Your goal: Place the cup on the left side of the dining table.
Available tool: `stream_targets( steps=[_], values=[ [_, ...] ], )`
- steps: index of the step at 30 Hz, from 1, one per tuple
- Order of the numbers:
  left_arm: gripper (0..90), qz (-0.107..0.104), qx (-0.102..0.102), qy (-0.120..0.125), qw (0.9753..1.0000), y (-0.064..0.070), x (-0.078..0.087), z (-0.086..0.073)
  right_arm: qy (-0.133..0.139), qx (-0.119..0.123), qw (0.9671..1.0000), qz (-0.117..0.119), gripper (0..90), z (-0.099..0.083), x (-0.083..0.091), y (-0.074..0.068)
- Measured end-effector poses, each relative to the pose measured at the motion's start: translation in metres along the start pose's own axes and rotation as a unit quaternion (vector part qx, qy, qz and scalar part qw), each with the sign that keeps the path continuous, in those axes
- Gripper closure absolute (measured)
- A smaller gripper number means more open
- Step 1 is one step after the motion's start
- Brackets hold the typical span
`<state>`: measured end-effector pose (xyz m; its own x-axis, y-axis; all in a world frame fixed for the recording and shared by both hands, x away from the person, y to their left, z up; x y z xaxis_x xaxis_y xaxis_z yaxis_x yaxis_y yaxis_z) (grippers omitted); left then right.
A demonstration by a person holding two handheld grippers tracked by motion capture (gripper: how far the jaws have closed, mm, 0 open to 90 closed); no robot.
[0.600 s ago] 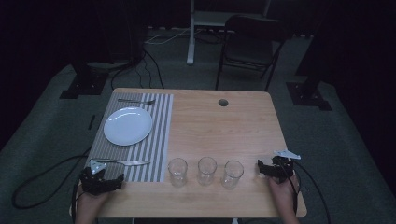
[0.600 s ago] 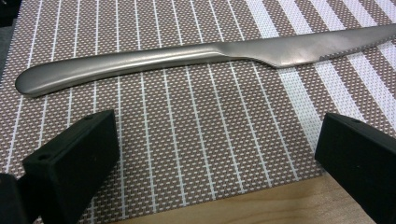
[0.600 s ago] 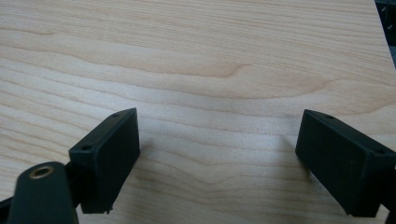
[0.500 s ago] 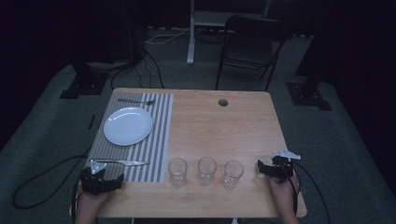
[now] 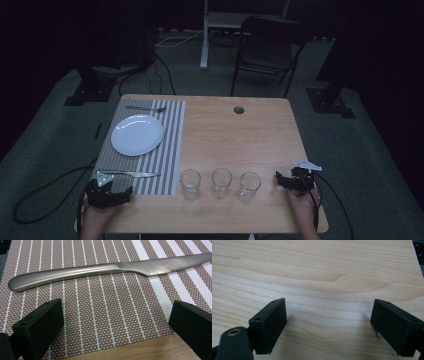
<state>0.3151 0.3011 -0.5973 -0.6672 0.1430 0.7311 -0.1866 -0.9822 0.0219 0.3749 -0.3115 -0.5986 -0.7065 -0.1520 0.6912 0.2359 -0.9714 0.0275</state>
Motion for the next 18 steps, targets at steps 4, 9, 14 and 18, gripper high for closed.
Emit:
stream_targets(
  steps=[4,9,14,18],
  values=[
    [0.3,-0.011,-0.009,-0.003,0.9999,-0.001,0.001,0.0,0.0,0.0,1.0,0.0,13.1,0.0,0.0,0.0],
    [0.4,-0.023,-0.023,-0.006,0.9994,0.001,0.003,-0.001,0.0,-0.001,1.0,-0.001,13.2,0.0,0.0,0.0],
    [0.4,-0.037,-0.039,-0.009,0.9985,0.006,0.005,-0.003,0.0,-0.002,1.0,-0.001,13.1,0.0,0.0,0.0],
    [1.2,-0.046,-0.045,-0.015,0.9978,0.01,0.008,-0.005,0.0,-0.003,1.0,-0.002,13.1,0.0,0.0,0.0]
  ],
)
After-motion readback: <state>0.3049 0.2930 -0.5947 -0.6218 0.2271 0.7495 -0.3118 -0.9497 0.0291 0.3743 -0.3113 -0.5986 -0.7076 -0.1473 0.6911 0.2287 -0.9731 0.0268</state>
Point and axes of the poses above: each handheld gripper's, and its own axes: x roughly backward along the jaws, z roughly out of its top, y roughly to its right, the point moved 7 cm from there along -x, roughly forward along the jaws, and after that the axes turned 3 degrees about x, right-handed, at the moved point
